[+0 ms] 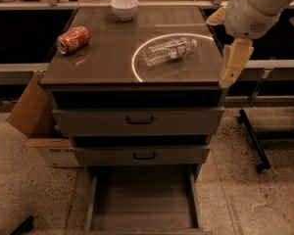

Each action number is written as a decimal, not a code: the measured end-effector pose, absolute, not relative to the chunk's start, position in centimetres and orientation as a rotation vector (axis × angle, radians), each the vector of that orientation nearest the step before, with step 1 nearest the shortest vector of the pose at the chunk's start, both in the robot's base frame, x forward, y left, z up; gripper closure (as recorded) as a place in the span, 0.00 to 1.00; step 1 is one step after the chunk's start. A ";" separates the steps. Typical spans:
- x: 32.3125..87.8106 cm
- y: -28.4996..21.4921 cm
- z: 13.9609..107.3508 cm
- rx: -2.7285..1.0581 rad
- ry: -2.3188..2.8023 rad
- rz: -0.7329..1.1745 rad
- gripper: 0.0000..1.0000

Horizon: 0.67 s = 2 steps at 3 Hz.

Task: Place water bottle into bottom drawer

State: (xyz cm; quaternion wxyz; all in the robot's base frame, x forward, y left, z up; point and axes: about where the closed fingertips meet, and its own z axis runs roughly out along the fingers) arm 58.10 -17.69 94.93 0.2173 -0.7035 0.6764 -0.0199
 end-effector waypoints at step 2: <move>66.3 -14.3 91.3 -2.048 1.770 0.046 0.00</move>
Offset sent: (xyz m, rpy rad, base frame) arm 0.1289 0.0484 -0.0559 0.0513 0.0789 0.1563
